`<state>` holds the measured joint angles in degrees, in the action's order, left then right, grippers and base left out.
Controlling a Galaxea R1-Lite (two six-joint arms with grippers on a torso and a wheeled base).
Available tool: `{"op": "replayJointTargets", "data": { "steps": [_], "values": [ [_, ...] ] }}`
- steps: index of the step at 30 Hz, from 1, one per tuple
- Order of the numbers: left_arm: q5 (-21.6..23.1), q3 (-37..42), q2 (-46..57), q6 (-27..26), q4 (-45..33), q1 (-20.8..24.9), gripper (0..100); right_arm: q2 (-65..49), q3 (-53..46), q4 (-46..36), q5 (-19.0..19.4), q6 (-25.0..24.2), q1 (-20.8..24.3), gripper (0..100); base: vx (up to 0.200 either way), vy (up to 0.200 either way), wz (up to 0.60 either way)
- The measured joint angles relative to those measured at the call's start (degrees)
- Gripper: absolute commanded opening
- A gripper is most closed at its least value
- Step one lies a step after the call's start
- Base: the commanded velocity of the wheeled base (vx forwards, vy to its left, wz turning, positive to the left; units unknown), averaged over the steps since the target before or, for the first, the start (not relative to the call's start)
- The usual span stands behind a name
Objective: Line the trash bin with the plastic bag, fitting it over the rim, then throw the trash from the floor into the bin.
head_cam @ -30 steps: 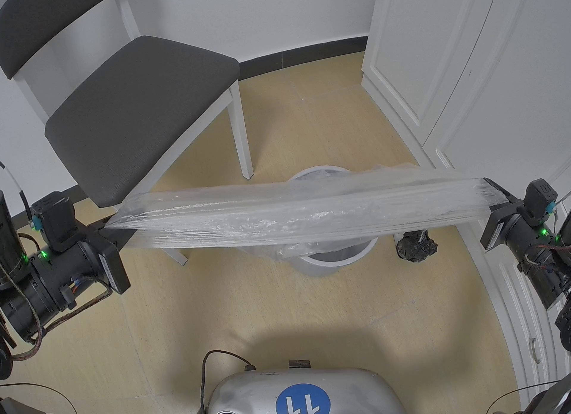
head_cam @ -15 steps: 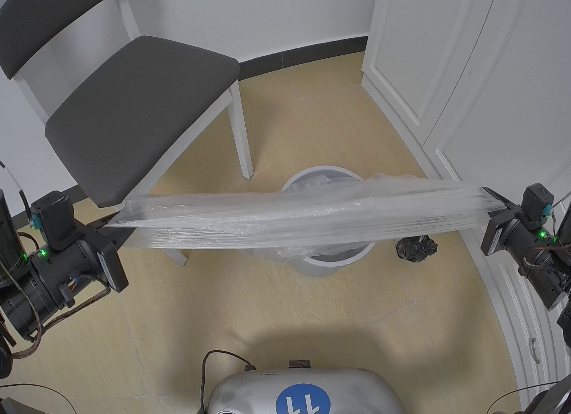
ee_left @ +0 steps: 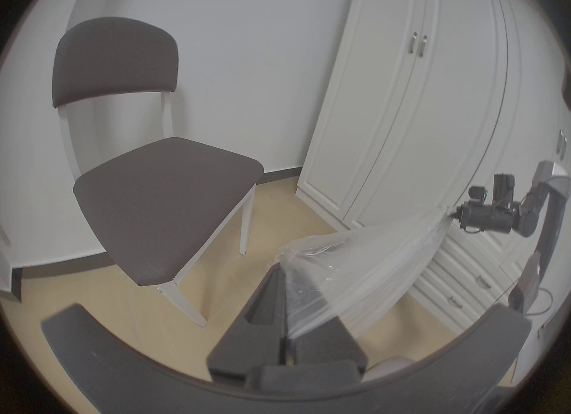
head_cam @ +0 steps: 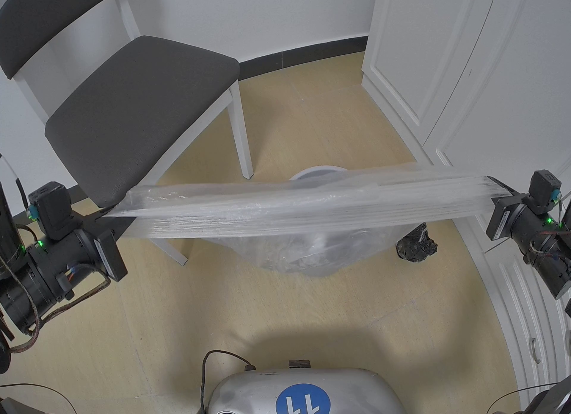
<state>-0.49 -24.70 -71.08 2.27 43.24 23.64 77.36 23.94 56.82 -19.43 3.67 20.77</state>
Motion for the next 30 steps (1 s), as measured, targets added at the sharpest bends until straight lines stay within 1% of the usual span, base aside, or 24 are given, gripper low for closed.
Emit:
{"op": "replayJointTargets", "data": {
  "steps": [6,9,13,16,21,30],
  "values": [
    [-0.22,-2.84,-0.55,5.23,-1.17,0.21,0,-0.16,6.01,-10.42,-0.57,-7.90,0.37,0,0.000,0.000,0.00],
    [-0.27,-5.06,-0.72,8.73,-3.58,0.21,0,-0.32,10.25,-17.76,-1.04,-13.10,0.45,0,0.000,0.000,0.00],
    [-0.29,-8.46,-0.74,13.25,-7.77,0.21,0,-0.35,14.64,-23.34,-1.76,-17.49,0.52,0,0.000,0.000,0.00],
    [-0.44,-10.39,-0.77,14.62,-9.36,0.15,0,-0.32,16.41,-24.31,-2.13,-18.33,0.56,0,0.000,0.000,0.00],
    [-0.46,-11.35,-0.83,14.77,-9.67,-0.02,0,-0.07,17.35,-24.50,-2.93,-18.44,0.48,0,0.000,0.000,0.00],
    [-0.30,-11.54,-1.05,14.75,-9.78,-0.68,0,0.11,17.37,-24.66,-2.90,-18.14,-0.16,0,0.000,0.000,0.00]
  ]
}}
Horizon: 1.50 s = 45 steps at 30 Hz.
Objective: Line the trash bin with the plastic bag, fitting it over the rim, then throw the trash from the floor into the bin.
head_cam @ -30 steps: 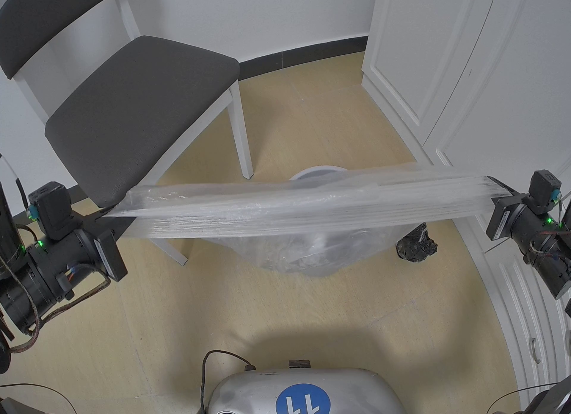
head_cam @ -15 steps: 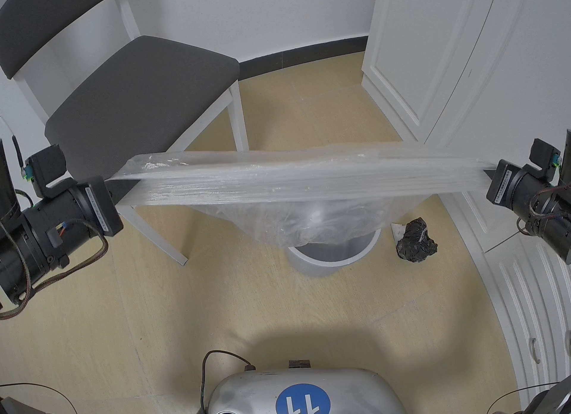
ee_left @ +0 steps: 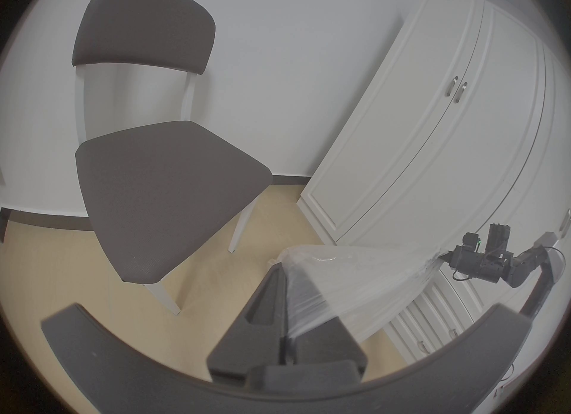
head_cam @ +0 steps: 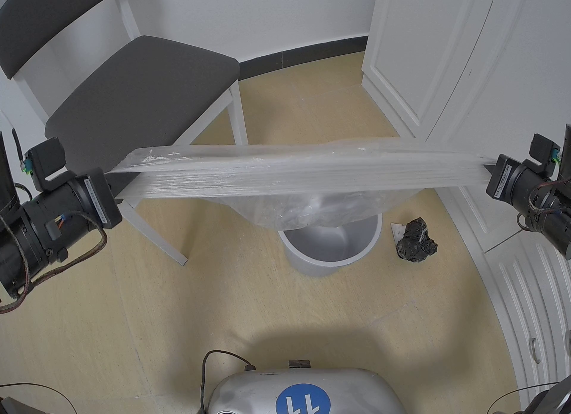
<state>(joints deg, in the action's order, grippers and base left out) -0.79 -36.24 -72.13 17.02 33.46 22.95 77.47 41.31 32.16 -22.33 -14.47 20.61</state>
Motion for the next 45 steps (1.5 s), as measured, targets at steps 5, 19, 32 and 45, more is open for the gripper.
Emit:
{"op": "replayJointTargets", "data": {
  "steps": [5,19,32,45],
  "values": [
    [0.35,0.22,-0.06,-0.16,-1.19,-1.13,0,-0.02,-0.30,-0.06,0.44,0.30,-0.66,0,0.000,0.000,0.00],
    [0.30,1.05,0.15,-1.39,-1.22,-1.44,0,-0.85,-1.68,-0.04,0.41,2.02,-0.50,0,0.000,0.000,0.00],
    [4.67,7.23,3.58,-4.92,2.01,7.08,0,-6.86,-8.28,0.07,0.13,9.63,6.67,0,0.000,0.000,0.00],
    [10.67,13.92,5.57,-8.31,8.77,11.56,0,-8.20,-11.34,0.79,0.39,11.13,13.25,0,0.000,0.000,0.00]
  ]
}}
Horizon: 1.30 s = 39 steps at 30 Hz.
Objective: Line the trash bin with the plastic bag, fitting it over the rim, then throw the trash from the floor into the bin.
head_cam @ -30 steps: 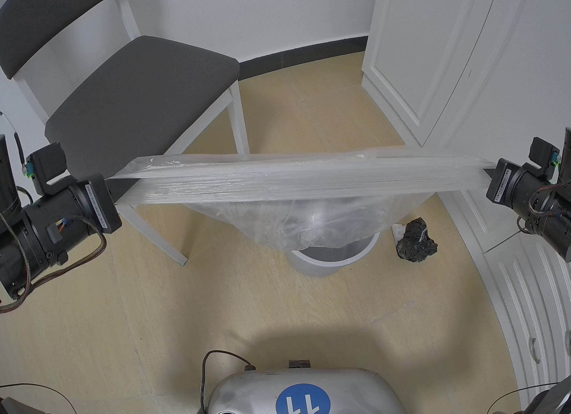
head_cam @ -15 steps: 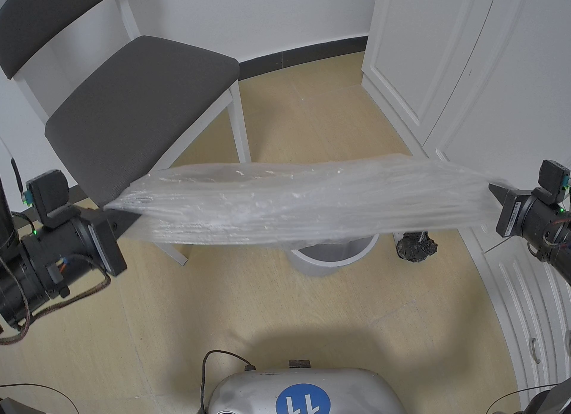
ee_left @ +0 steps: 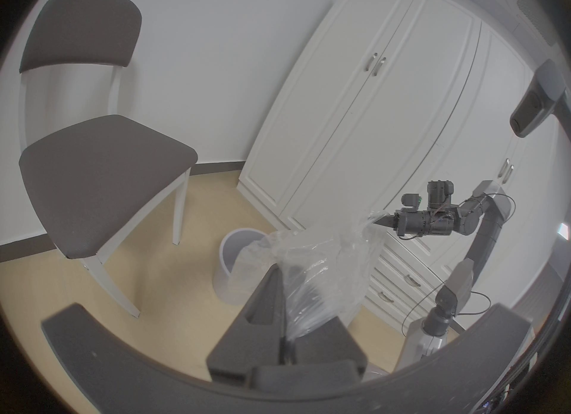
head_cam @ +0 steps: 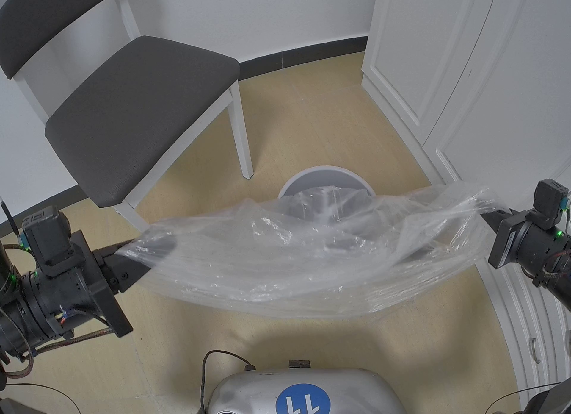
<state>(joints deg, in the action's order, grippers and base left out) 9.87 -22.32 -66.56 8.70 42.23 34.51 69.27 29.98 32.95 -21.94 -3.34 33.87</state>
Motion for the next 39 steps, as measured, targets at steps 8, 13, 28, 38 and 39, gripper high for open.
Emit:
{"op": "replayJointTargets", "data": {
  "steps": [8,13,28,38,39],
  "values": [
    [0.06,0.83,-0.15,0.02,0.16,3.49,0,0.44,-0.74,2.51,0.27,-2.82,8.28,0,0.000,0.000,0.00],
    [-0.05,0.85,-0.72,0.43,0.27,6.19,0,1.27,-1.89,8.27,0.49,-4.40,13.70,0,0.000,0.000,0.00],
    [-0.22,0.16,-9.76,12.36,22.14,12.12,0,8.22,-4.60,21.19,2.22,-7.35,18.20,0,0.000,0.000,0.00],
    [-0.38,0.52,-15.65,14.67,26.99,12.51,0,10.12,-4.95,23.24,3.41,-7.79,17.62,0,0.000,0.000,0.00],
    [-0.40,0.44,-15.82,14.67,26.99,12.51,0,10.12,-4.92,23.54,3.41,-7.79,17.59,0,0.000,0.000,0.00]
  ]
}}
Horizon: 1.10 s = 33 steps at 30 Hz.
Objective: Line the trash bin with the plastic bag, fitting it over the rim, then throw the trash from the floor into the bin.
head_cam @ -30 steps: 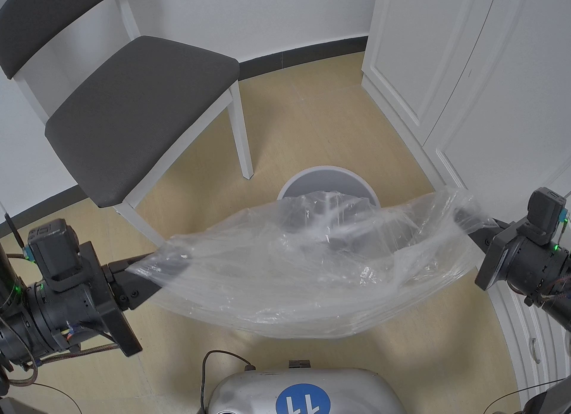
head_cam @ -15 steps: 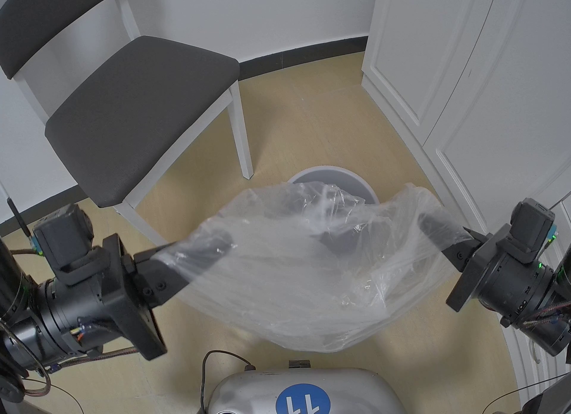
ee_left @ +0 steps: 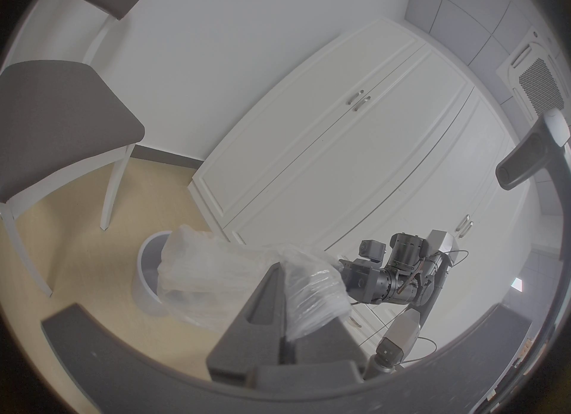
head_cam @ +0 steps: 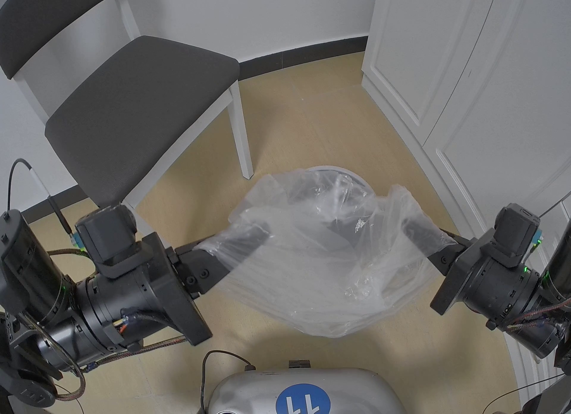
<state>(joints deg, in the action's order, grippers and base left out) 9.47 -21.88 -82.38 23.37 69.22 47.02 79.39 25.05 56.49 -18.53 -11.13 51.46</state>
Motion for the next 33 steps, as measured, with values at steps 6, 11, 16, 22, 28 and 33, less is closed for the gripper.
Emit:
{"op": "replayJointTargets", "data": {
  "steps": [6,11,16,22,28,33],
  "values": [
    [0.24,-1.96,-0.94,0.00,-0.02,0.13,0,0.49,0.05,2.40,0.01,-0.37,-0.38,0,0.000,0.000,0.00],
    [0.35,-5.73,-4.28,0.24,-0.44,-0.35,0,1.65,0.61,3.41,0.35,-2.47,-1.82,0,0.000,0.000,0.00],
    [0.02,-8.83,-8.66,3.86,-0.27,-1.49,0,3.41,2.45,3.58,1.89,-6.00,-5.05,0,0.000,0.000,0.00],
    [0.27,-14.45,-13.78,6.92,-0.06,-4.49,0,7.74,5.42,3.64,3.21,-9.97,-10.03,0,0.000,0.000,0.00],
    [0.40,-18.36,-19.13,7.67,0.02,-6.23,0,13.06,8.35,3.69,3.40,-12.95,-13.23,0,0.000,0.000,0.00],
    [0.34,-19.27,-21.42,8.68,0.16,-7.45,0,16.48,9.45,3.74,3.36,-13.23,-14.20,0,0.000,0.000,0.00]
  ]
}}
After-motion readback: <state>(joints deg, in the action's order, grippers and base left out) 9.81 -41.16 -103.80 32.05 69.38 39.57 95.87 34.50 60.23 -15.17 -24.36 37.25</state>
